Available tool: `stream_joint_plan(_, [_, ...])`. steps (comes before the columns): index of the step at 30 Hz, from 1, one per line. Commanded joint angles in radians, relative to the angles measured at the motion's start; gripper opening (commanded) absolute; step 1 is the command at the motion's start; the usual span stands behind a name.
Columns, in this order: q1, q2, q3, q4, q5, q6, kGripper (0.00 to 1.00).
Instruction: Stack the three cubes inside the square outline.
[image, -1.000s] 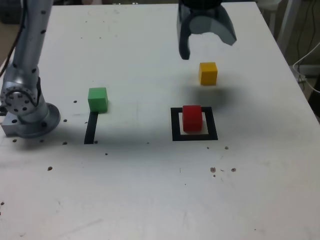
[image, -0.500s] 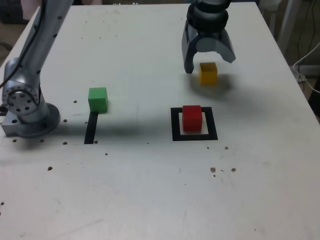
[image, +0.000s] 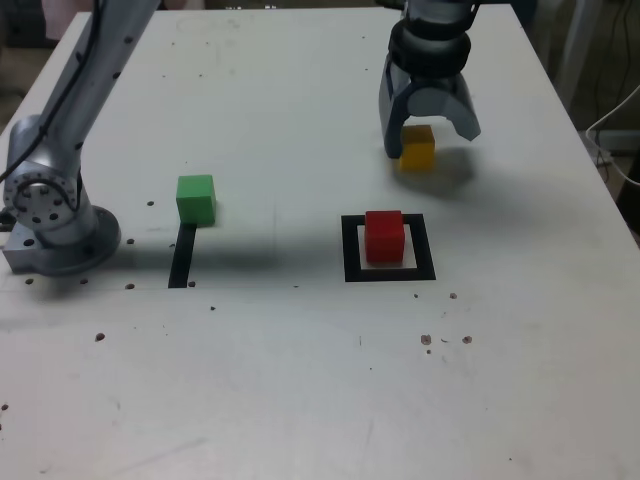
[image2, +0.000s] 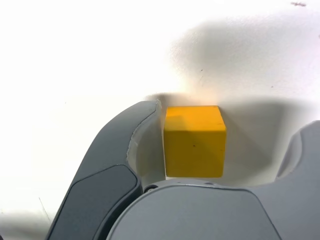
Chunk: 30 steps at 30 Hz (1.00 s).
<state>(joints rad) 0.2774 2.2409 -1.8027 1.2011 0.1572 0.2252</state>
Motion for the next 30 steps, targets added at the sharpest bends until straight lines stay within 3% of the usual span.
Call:
stream_joint_plan(1, [-0.001, 0.002, 0.007, 0.003, -0.002, -0.004, 0.78])
stream_joint_plan(20, [0.003, -0.021, 0.049, -0.008, -0.007, -0.031, 0.44])
stream_joint_plan(30, [0.002, -0.019, 0.046, -0.030, -0.024, -0.023, 0.31])
